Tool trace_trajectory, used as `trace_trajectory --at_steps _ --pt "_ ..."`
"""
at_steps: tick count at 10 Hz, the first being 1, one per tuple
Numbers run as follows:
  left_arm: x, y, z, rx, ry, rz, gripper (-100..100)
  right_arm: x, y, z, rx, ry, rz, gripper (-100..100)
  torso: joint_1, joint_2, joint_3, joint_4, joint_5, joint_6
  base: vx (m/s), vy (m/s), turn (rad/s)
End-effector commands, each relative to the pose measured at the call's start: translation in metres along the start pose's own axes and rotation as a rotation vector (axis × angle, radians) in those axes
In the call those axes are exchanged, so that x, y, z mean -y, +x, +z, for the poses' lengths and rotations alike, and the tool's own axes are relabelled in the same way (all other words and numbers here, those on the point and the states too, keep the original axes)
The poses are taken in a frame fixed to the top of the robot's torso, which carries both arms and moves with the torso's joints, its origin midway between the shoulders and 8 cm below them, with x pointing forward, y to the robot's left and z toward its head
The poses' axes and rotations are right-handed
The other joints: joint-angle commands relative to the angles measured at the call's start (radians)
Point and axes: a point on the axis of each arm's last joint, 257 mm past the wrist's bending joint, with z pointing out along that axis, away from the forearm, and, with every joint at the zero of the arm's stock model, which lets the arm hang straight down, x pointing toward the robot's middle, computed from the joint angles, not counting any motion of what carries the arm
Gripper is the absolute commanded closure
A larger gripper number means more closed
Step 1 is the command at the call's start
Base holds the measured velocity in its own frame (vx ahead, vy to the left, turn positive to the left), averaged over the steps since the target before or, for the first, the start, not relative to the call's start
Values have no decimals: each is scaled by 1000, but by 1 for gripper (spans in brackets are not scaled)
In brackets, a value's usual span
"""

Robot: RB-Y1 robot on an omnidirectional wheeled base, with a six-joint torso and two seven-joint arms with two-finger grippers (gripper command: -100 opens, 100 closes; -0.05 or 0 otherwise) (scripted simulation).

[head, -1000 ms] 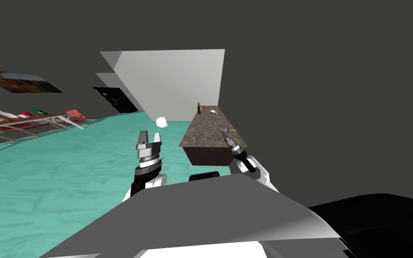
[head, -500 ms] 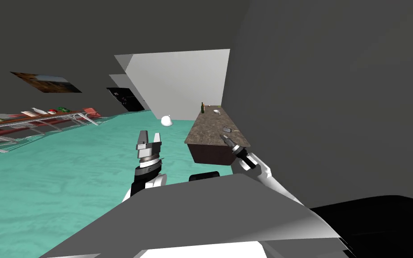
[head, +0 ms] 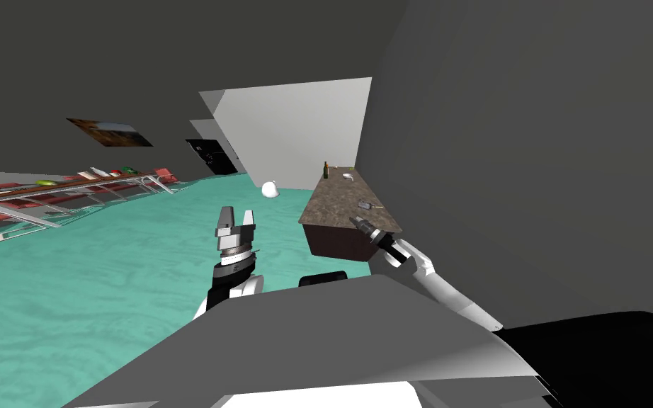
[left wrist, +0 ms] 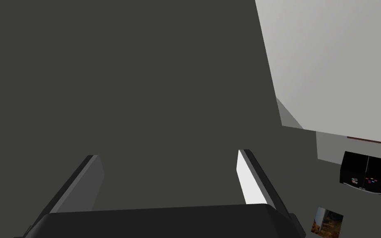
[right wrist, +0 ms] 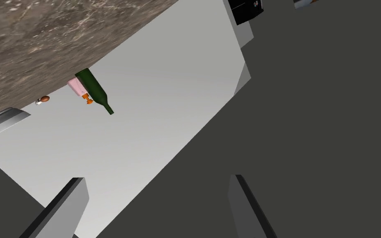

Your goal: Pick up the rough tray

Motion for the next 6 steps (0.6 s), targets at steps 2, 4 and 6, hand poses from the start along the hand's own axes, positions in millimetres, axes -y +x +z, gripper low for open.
trace_trajectory --at_steps 2,4,6 --pt "0 0 0 0 0 0 0 28 7 -9 -74 43 -96 -100 0 0 0 0 0 0 -45 54 100" --pt "0 0 0 0 0 0 0 53 12 -17 -134 80 -175 -100 0 -1 -1 0 0 -1 -25 53 101" --pt "0 0 0 0 0 0 0 78 15 -26 -194 117 -253 -100 0 -1 -1 0 0 0 -26 56 92"
